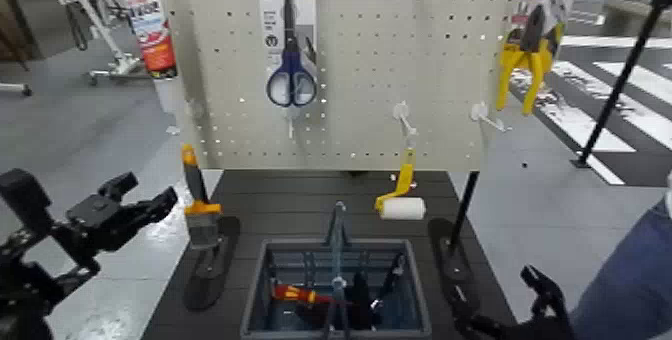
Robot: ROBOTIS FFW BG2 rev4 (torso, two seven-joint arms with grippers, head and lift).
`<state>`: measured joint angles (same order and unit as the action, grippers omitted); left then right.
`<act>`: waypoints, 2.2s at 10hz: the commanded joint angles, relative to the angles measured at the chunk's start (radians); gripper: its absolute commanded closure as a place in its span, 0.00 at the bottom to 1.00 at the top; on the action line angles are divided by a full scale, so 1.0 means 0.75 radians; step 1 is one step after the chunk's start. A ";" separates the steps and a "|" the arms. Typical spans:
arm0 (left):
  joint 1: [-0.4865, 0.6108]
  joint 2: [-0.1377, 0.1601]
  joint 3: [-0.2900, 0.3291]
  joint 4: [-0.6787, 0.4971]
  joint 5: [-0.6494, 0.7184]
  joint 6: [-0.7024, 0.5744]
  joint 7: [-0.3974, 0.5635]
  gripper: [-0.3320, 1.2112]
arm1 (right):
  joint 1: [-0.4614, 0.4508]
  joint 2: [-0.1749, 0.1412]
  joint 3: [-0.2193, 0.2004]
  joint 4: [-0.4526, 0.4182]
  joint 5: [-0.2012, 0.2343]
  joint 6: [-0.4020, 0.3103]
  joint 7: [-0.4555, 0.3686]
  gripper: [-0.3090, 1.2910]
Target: Put the yellow paint brush into the crate.
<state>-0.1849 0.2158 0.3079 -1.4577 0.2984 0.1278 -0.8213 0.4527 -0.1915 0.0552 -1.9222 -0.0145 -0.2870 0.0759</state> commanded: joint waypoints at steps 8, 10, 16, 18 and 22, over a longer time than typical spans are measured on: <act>-0.271 0.044 -0.206 0.277 -0.048 0.044 -0.249 0.39 | -0.049 0.006 0.027 0.037 -0.013 0.004 0.026 0.29; -0.269 0.040 -0.208 0.254 -0.062 0.083 -0.230 0.91 | -0.045 0.006 0.025 0.035 -0.015 0.002 0.026 0.29; -0.267 0.040 -0.204 0.213 -0.087 0.114 -0.214 0.93 | -0.041 0.004 0.022 0.033 -0.015 0.000 0.026 0.29; -0.265 0.040 -0.204 0.207 -0.089 0.122 -0.212 0.93 | -0.041 0.004 0.022 0.031 -0.015 0.000 0.028 0.29; -0.259 0.031 -0.194 0.191 -0.087 0.118 -0.210 0.93 | -0.039 0.004 0.022 0.031 -0.015 0.000 0.030 0.29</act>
<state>-0.3809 0.2412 0.1605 -1.3090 0.2317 0.2169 -0.9786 0.4221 -0.1887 0.0724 -1.8991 -0.0261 -0.2869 0.0973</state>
